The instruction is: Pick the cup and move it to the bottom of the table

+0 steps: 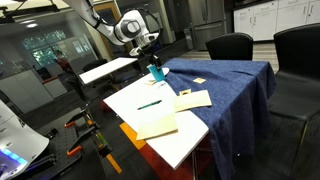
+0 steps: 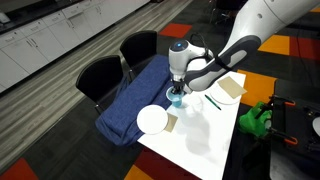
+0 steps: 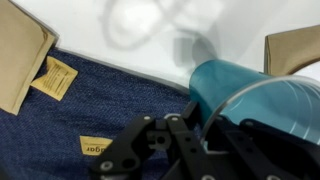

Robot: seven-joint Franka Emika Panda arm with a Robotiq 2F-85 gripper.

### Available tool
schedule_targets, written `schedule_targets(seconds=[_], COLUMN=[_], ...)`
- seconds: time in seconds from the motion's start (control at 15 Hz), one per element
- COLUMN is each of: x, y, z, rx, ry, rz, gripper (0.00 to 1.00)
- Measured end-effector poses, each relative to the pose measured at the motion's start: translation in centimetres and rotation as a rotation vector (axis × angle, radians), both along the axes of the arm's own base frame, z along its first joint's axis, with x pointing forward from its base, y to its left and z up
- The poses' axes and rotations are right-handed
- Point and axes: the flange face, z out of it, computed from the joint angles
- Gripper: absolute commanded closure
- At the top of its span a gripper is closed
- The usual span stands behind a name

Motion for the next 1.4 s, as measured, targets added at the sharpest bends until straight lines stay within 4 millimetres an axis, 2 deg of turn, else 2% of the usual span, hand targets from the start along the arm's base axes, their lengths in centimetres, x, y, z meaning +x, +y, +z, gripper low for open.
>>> schedule_targets(seconds=[0.33, 0.6, 0.8, 1.13, 1.4], x=[-2.4, -6.0, -9.1, -14.2, -17.7], y=[0.4, 1.0, 1.5, 2.8, 4.1], z=[6.2, 10.9, 13.6, 15.6, 14.7], rx=[0.026, 0.044, 0.052, 0.099, 0.136], ry=[0.001, 0.038, 0.072, 0.108, 0.153], rz=[0.057, 0.164, 0.258, 0.421, 0.544], gripper=[0.99, 0.99, 0.99, 0.99, 0.99])
